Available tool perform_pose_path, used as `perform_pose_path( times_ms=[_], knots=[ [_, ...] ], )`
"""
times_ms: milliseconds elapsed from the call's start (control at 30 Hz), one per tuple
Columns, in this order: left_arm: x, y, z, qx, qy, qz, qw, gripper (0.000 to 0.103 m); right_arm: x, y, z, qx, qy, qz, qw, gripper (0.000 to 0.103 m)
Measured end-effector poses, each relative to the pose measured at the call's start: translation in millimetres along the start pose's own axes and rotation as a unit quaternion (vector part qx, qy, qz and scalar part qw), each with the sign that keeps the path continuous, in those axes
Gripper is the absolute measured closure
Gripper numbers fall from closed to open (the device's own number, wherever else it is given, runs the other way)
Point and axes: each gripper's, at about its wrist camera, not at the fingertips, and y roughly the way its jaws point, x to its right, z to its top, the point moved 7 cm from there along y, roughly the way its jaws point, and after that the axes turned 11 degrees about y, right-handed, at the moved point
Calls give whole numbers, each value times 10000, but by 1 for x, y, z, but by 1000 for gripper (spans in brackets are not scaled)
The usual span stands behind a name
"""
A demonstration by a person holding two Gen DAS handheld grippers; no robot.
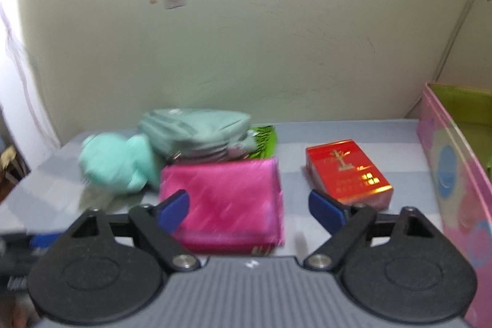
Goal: Organize objects
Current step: 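Move the right gripper to the pink shiny wallet, then grasp the pink wallet with the right gripper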
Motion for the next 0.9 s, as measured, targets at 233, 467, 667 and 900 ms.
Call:
perform_pose_path(
  times_ms=[233,467,667,900],
  knots=[
    [-1,3,1,3,-151,-229,9996,26,18,5,2,-327,757,824,9932,83],
    [-3,0,3,151,-452,-609,9970,26,18,-35,-19,-379,903,1188,9881,94],
    [11,-6,6,348,-340,-1195,9916,26,36,-95,-51,-357,1173,1269,9843,94],
    [80,-28,-7,341,742,-2800,9565,26,104,-188,-102,-86,1748,903,9804,94]
  ],
)
